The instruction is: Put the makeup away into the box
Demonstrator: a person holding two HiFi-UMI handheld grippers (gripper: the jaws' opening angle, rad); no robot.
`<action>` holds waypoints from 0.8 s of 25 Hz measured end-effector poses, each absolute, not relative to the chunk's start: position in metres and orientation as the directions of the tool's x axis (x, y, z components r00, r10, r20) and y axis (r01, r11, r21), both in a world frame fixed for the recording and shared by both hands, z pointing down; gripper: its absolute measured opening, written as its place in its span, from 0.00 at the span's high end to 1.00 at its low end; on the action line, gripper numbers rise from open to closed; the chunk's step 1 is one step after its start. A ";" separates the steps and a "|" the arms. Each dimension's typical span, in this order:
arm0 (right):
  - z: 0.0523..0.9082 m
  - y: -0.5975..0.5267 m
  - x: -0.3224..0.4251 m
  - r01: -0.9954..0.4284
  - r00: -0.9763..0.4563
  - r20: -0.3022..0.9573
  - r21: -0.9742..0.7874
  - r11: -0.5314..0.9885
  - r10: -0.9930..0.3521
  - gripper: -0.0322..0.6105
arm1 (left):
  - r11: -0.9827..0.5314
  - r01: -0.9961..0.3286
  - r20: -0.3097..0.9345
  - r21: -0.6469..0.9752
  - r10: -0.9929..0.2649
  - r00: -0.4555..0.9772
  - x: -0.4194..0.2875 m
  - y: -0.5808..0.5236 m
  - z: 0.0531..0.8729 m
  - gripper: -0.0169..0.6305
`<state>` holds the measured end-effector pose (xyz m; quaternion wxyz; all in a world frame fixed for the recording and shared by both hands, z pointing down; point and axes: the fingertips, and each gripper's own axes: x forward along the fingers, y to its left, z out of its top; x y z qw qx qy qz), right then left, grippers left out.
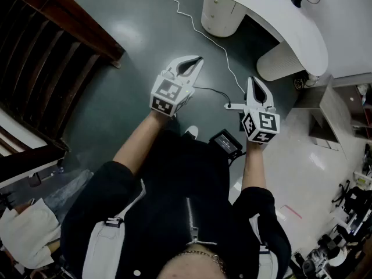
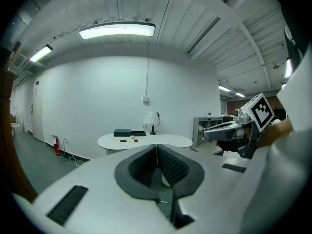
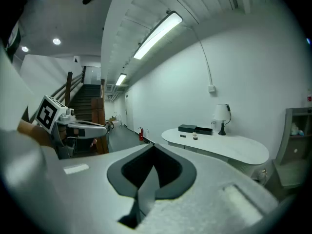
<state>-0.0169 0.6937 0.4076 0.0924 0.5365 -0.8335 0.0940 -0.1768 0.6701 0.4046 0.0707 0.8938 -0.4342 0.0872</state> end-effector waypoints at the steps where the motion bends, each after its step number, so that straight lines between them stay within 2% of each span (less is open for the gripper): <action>1: 0.406 0.694 -0.018 -0.909 -0.414 0.249 -0.061 0.413 -0.875 0.94 | -0.612 -0.789 0.217 0.051 -0.765 0.607 -0.178 0.669 0.405 0.95; 20: 0.402 0.712 -0.011 -0.890 -0.456 0.205 -0.102 0.444 -0.866 0.94 | -0.596 -0.802 0.222 0.024 -0.779 0.586 -0.171 0.675 0.394 0.95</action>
